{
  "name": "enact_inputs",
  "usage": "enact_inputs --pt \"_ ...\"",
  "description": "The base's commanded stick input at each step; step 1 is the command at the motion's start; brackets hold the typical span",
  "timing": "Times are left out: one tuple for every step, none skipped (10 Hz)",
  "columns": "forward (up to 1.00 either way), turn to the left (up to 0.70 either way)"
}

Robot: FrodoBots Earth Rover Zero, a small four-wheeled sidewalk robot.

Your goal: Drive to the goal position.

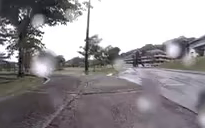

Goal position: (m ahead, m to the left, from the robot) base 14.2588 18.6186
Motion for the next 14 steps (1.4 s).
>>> enact_inputs --pt "0.70 0.00" --pt "0.70 0.00" --pt "0.70 0.00" --pt "0.70 0.00" --pt "0.70 0.00" --pt "0.70 0.00" --pt "0.70 0.00" --pt "0.70 0.00" --pt "0.70 0.00" --pt "0.70 0.00" --pt "0.70 0.00" --pt "0.70 0.00" --pt "0.70 0.00" --pt "0.70 0.00"
